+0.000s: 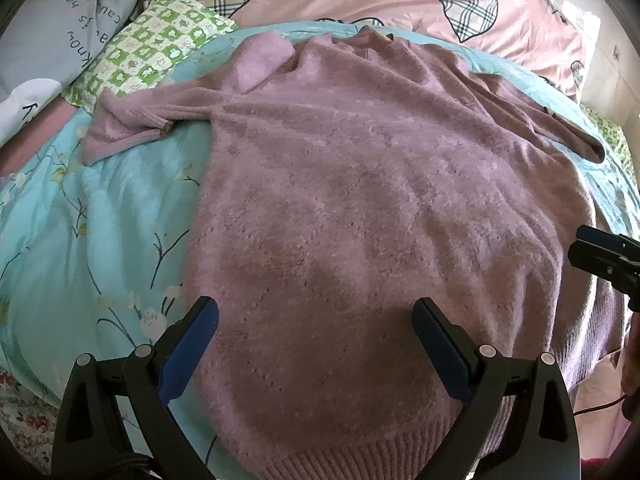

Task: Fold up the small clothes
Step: 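Move the right tool to the sweater sleeve cuff and close on it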

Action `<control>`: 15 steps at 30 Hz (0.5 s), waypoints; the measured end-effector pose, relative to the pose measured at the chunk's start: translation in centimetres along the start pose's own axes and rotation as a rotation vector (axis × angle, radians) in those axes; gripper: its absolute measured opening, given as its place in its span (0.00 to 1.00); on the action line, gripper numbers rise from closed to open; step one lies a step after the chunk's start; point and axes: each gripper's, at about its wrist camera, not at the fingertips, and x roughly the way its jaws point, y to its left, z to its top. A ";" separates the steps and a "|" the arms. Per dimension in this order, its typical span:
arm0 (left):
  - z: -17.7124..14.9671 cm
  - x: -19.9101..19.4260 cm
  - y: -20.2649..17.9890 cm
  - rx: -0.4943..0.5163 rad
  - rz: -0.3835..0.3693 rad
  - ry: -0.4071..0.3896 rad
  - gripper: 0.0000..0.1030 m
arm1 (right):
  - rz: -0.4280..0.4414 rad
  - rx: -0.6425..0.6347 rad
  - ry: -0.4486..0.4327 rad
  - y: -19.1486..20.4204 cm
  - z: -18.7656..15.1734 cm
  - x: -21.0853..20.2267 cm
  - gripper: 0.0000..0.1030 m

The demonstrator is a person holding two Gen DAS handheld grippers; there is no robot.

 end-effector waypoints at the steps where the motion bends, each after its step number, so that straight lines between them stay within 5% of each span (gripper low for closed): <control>1: 0.1 0.0 0.0 0.001 -0.005 0.006 0.95 | -0.003 -0.002 -0.002 -0.1 0.0 0.0 0.77; 15: 5.8 0.6 0.4 0.086 -0.009 -0.049 0.95 | -0.004 -0.022 -0.003 -2.7 5.0 0.3 0.77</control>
